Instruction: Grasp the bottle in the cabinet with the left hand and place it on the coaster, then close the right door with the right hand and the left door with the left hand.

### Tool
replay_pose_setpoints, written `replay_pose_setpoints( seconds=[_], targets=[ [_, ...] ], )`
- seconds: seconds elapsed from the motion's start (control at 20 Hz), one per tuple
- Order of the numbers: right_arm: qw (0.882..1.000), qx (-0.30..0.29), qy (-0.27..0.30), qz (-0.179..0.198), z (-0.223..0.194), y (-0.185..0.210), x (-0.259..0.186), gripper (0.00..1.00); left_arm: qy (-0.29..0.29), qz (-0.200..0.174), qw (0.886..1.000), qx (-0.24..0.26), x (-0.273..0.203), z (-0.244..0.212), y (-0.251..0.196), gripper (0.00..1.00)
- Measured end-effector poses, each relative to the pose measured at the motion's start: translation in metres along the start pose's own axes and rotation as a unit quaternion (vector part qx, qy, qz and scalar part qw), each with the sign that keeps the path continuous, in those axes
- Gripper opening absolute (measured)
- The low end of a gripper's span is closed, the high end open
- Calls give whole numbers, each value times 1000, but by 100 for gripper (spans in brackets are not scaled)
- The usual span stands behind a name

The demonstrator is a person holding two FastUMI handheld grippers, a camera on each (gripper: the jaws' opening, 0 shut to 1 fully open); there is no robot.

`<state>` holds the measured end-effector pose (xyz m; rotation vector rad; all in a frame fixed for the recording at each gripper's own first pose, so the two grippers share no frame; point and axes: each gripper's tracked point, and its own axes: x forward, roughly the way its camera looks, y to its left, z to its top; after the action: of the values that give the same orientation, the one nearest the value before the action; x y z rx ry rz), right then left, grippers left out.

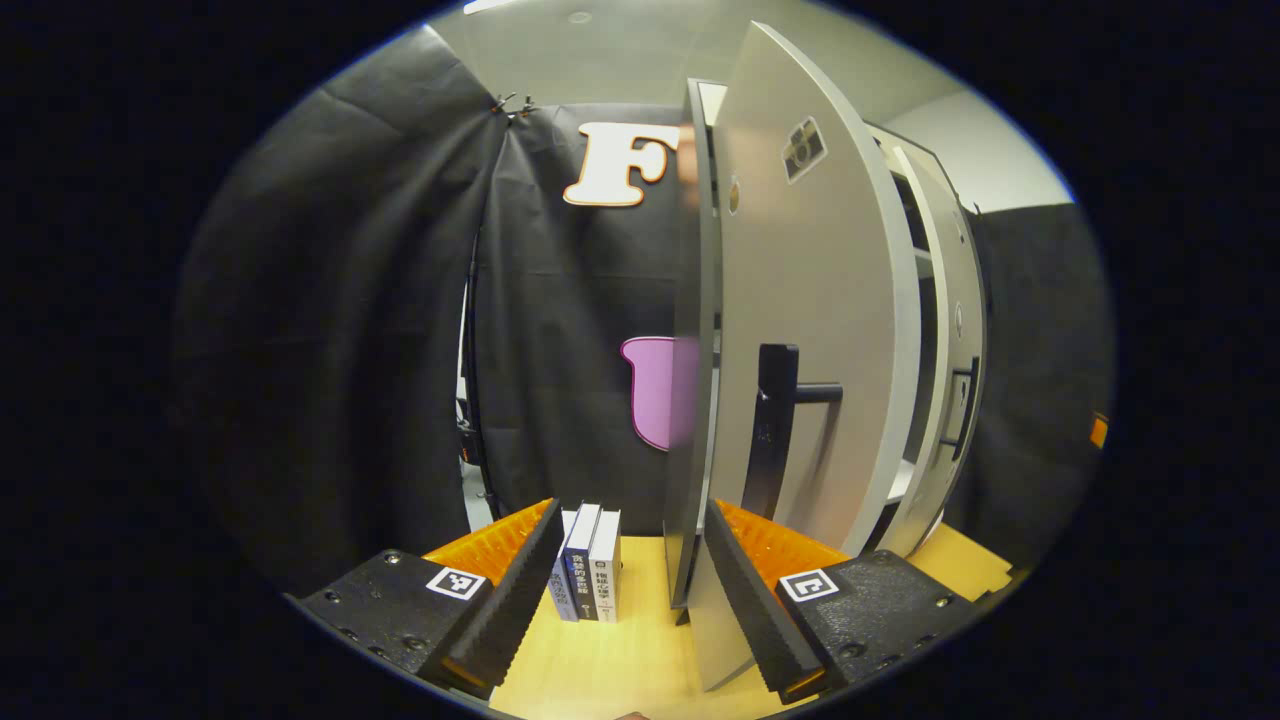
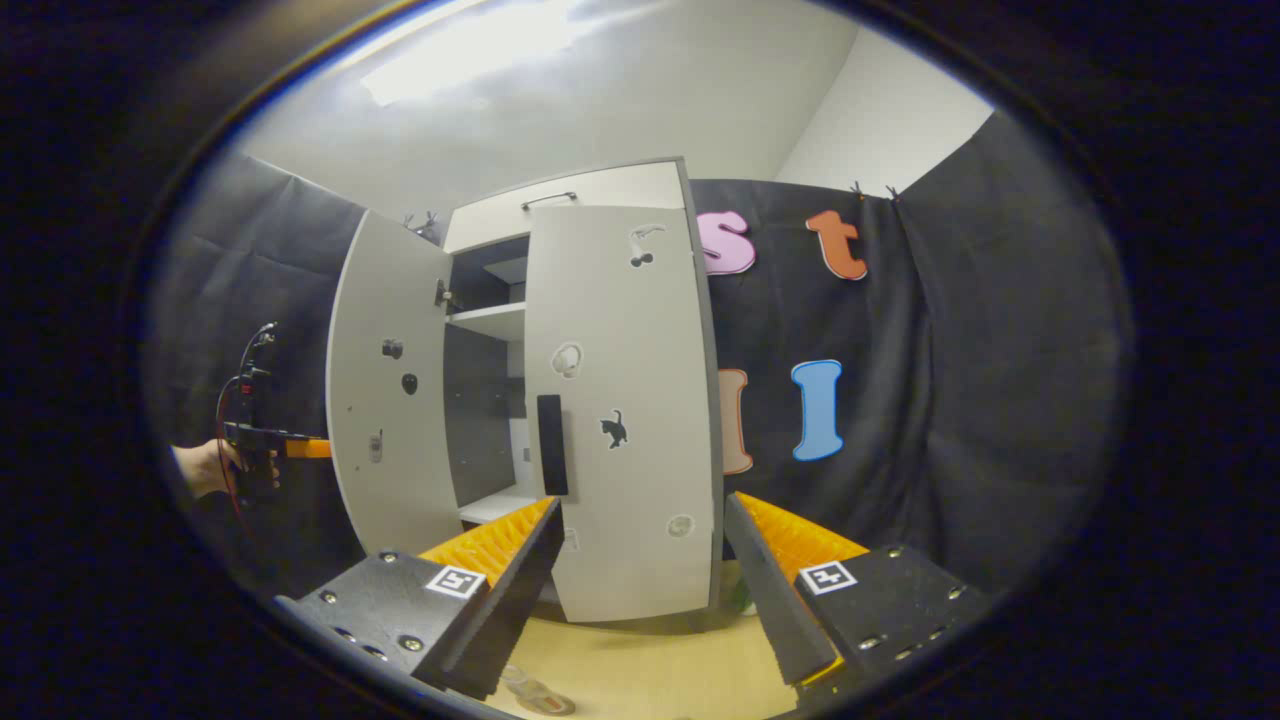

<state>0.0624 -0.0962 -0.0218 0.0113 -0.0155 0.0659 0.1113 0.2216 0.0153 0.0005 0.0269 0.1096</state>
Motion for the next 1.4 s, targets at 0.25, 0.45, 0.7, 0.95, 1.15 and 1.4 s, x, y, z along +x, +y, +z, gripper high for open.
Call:
replay_pose_setpoints(
  seconds=[0.25, 0.45, 0.7, 0.95, 1.15, 1.4],
  targets=[
    [1000, -16, -13, 1, 10, -3, -4, 98, 16, -21, 1000, -15, -1, -5, -32, 91],
    [1000, -14, -2, 19, 6, 9, -2, 99, -6, -11, 1000, 6, 0, 8, -43, 90],
    [999, -11, -10, 39, 9, 26, -7, 98, -5, -24, 1000, 2, 1, 6, -63, 90],
    [999, -6, 7, 52, 0, 42, -13, 98, -11, -19, 1000, 4, 9, 12, -77, 90],
    [998, 4, 13, 59, -9, 56, -16, 98, -12, -25, 1000, -1, 15, 14, -86, 90],
    [998, 44, 23, 47, -16, 65, -16, 97, -9, -34, 999, 6, 23, 15, -103, 90]
  ],
)
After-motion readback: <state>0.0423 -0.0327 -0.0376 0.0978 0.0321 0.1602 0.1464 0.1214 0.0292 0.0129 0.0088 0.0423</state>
